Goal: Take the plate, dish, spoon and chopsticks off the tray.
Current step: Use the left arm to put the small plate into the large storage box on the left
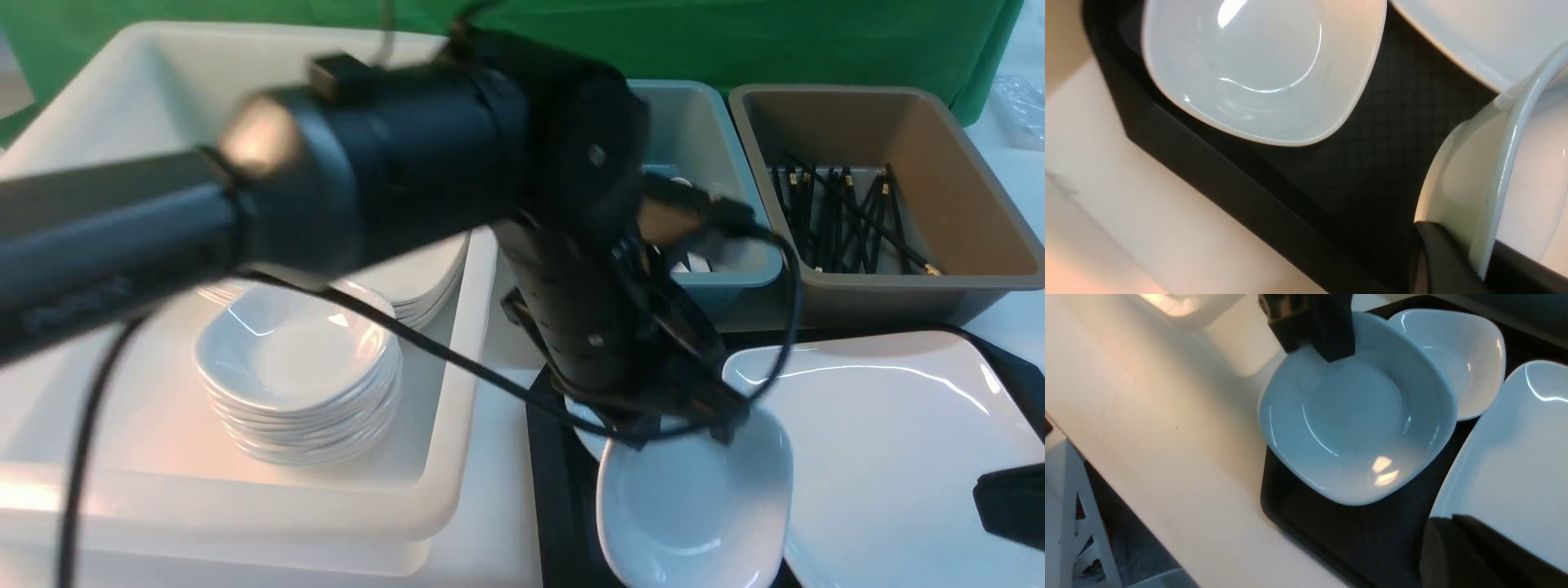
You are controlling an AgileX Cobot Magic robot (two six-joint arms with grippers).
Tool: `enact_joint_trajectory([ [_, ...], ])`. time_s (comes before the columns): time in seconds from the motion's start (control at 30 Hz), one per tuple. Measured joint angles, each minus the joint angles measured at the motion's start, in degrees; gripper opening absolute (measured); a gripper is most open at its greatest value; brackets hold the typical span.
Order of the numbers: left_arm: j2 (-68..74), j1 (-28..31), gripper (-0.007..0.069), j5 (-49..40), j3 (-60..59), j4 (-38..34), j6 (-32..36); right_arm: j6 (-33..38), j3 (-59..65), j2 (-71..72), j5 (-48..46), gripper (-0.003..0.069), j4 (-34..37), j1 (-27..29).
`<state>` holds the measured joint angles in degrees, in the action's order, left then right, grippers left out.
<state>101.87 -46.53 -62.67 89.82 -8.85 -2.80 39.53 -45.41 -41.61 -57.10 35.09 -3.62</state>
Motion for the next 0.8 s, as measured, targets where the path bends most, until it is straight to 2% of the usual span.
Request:
enact_joint_trajectory([
  [0.13,-5.35,6.8,0.0032,-0.05,-0.06,-6.56,2.8,1.98,-4.45,-1.99,0.64,0.0025,0.14,0.0],
  [0.17,-5.62,6.8,0.0032,-0.05,-0.06,-6.97,3.21,2.06,-4.76,-2.19,0.57,0.0025,0.27,0.0],
  [0.33,-12.2,18.53,0.0032,-1.67,-0.06,-15.72,10.01,5.69,-13.75,-9.08,-2.08,0.0022,7.43,-2.22],
  [0.47,-15.95,26.94,0.0032,-4.79,-0.06,-16.94,11.87,6.45,-19.31,-15.49,-2.49,0.0022,9.05,-8.89],
  [0.57,-18.53,33.23,0.0032,-6.65,-1.42,-17.06,12.74,6.15,-23.52,-20.2,-1.09,0.0022,7.97,-16.63],
  [0.8,-22.9,49.19,0.0032,-3.23,-14.0,-19.18,13.23,-1.16,-32.0,-30.92,7.64,0.0022,-3.2,-33.68],
])
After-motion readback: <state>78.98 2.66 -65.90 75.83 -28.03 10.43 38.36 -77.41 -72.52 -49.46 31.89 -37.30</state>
